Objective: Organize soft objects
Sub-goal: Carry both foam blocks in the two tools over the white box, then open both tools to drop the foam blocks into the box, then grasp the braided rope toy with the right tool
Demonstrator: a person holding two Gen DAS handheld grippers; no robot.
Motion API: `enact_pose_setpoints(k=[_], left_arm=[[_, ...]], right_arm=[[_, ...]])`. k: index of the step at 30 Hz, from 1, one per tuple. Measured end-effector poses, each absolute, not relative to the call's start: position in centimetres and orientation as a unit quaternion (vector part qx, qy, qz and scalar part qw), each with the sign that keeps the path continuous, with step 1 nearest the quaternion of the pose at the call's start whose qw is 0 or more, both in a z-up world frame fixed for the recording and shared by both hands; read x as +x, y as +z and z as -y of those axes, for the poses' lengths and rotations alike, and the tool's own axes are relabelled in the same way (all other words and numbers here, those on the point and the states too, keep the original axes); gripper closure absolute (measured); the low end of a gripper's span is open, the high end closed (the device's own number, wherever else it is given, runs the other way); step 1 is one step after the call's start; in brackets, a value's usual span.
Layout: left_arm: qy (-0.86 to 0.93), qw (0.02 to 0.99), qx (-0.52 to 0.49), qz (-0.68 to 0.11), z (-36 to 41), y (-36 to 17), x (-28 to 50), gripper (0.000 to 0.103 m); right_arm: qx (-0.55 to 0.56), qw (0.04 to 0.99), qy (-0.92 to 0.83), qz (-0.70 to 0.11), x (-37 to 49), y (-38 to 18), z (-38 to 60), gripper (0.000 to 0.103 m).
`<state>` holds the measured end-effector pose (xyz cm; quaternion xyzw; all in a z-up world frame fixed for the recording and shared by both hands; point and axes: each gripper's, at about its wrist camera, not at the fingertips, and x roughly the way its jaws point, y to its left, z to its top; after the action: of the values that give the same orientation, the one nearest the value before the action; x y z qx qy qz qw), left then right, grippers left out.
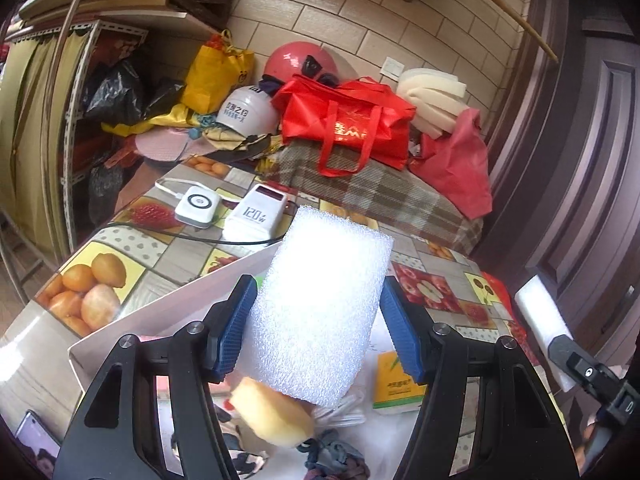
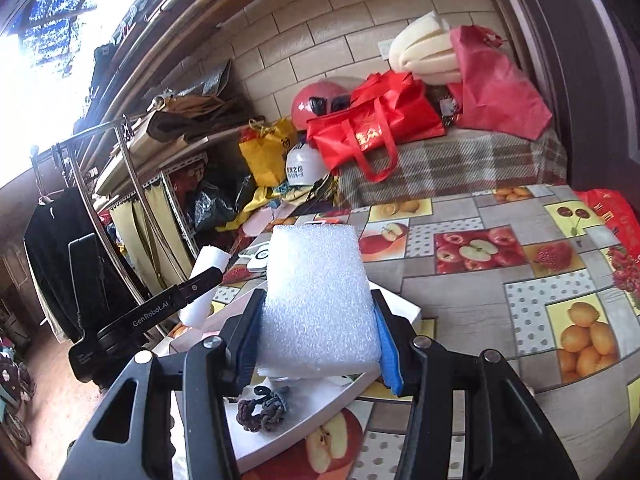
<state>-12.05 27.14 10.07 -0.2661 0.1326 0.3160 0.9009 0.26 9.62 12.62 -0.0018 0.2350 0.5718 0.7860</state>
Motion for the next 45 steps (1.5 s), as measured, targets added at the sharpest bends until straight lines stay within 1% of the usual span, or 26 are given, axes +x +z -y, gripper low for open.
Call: enact_pose_setpoints(k=[6,11,12,13,14,15,16,18,19,23,36,45], left_arm=[[0.339,0.875,-0.312,-0.147,-29.7,8.0,-12.9,0.039],[0.36,0.864,-0.314,-0.161,-30.0,7.6,-12.7,0.039],[0.366,0.862,-0.312,-0.16,-30.0,7.6,-12.8,0.038],[0.374,0.86,-0.309,-0.158,-29.9,7.7,-12.9,0.038],[0.382,0.858,-0.306,-0.155,-29.9,7.8,-13.1,0.035],[0.39,0.856,-0.302,-0.153,-29.9,7.9,-13.2,0.023],[0.397,0.856,-0.296,-0.15,-29.8,8.0,-13.3,0.017],[0.421,0.854,-0.274,-0.137,-29.5,8.3,-13.6,0.002],[0.428,0.853,-0.267,-0.135,-29.4,8.4,-13.7,0.0],[0.433,0.853,-0.265,-0.12,-29.3,8.6,-14.3,0.0],[0.433,0.854,-0.261,-0.119,-29.5,8.7,-14.6,0.0],[0.421,0.866,-0.245,-0.111,-28.4,9.4,-14.1,0.0]], right_arm=[[-0.025,0.775,0.569,-0.273,-0.3,9.8,-14.9,0.053],[-0.03,0.77,0.572,-0.281,-1.2,8.3,-16.9,0.053],[-0.029,0.768,0.574,-0.283,-1.3,8.1,-17.1,0.05],[-0.027,0.766,0.576,-0.285,-1.4,7.9,-17.2,0.043],[-0.027,0.764,0.577,-0.287,-1.4,7.7,-17.2,0.019],[-0.027,0.766,0.576,-0.285,-1.5,7.6,-17.1,0.003],[-0.026,0.769,0.573,-0.281,-1.6,7.5,-16.8,0.0],[-0.02,0.774,0.57,-0.274,-1.5,7.3,-16.3,0.0],[-0.016,0.776,0.568,-0.274,-1.4,7.3,-16.3,0.0],[0.003,0.776,0.565,-0.279,-1.0,7.2,-15.5,0.0],[0.041,0.79,0.545,-0.278,0.9,7.7,-12.8,0.0],[0.136,0.843,0.459,-0.244,7.1,10.4,-3.4,0.0]])
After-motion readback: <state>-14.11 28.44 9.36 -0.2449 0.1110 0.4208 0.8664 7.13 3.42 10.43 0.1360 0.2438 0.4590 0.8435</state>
